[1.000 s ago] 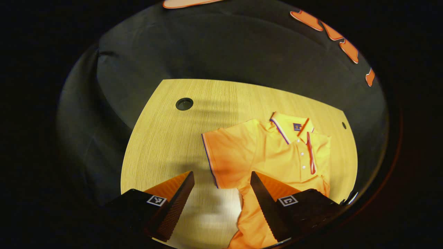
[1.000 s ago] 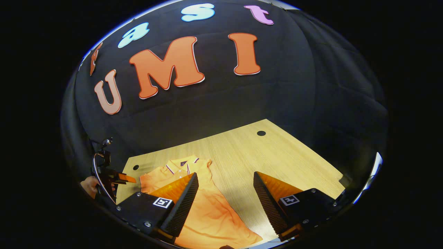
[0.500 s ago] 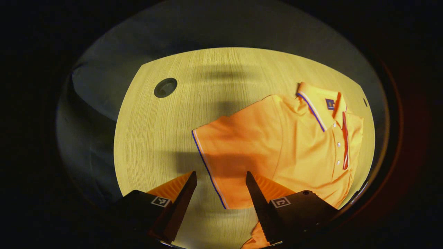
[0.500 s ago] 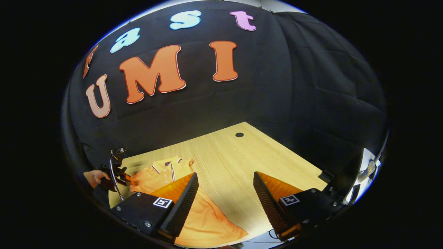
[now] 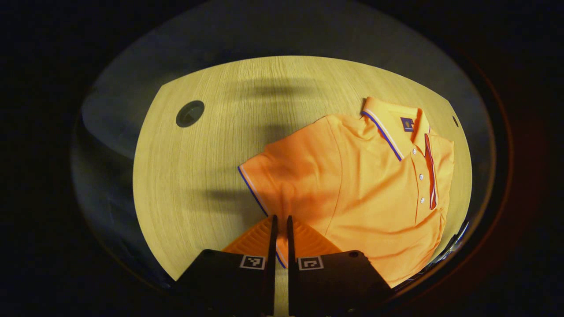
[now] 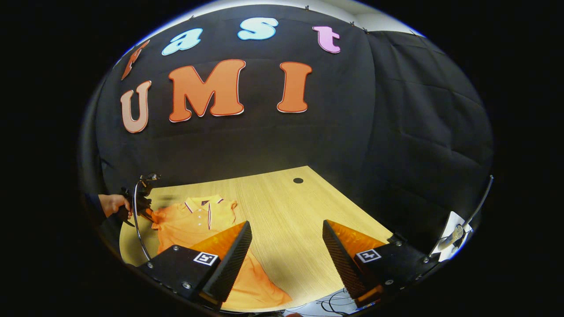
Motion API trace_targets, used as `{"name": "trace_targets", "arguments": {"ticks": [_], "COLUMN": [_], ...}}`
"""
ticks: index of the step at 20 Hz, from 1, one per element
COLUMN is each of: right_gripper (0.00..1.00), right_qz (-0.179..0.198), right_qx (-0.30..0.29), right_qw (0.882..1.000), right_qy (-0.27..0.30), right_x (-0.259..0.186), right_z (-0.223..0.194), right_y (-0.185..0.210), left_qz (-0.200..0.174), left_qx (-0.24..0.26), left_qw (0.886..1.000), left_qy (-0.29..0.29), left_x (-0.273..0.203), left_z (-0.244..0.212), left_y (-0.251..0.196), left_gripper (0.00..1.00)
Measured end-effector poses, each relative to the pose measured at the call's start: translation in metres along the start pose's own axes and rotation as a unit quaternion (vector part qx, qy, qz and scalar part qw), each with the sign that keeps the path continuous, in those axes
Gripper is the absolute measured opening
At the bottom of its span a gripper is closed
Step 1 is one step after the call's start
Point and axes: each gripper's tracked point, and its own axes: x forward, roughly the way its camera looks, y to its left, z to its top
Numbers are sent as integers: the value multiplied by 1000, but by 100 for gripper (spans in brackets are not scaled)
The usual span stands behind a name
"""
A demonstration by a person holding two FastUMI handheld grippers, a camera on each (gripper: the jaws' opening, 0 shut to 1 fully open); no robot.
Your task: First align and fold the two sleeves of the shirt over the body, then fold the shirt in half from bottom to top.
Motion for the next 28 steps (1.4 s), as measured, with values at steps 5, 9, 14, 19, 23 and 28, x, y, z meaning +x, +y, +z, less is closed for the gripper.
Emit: {"name": "trace_targets", "arguments": {"ticks": [5, 9, 14, 19, 23, 28], "right_gripper": [98, 98, 98, 98, 98, 98], "right_qz": [15, 13, -6, -5, 31, 94], "right_qx": [21, 33, 45, 55, 45, 26], "right_qw": [1000, 999, 999, 998, 998, 995], "right_qy": [5, 1, 9, -4, -8, -25], "right_x": [8, 5, -13, -18, -7, -1], "right_z": [2, 2, -11, -11, -13, -9], "right_y": [5, 1, -9, -18, -15, 1], "left_qz": [-1, -38, -118, -94, -86, -63], "left_qx": [82, 120, 135, 114, 77, 30], "left_qw": [995, 989, 977, 977, 967, 939], "left_qy": [-56, -78, -113, -153, -228, -336], "left_x": [-47, -59, -71, -100, -155, -231], "left_z": [34, 51, 50, 30, 4, -38], "left_y": [-38, -99, -158, -139, -125, -107], "left_gripper": [12, 12, 35, 90, 100, 100]}}
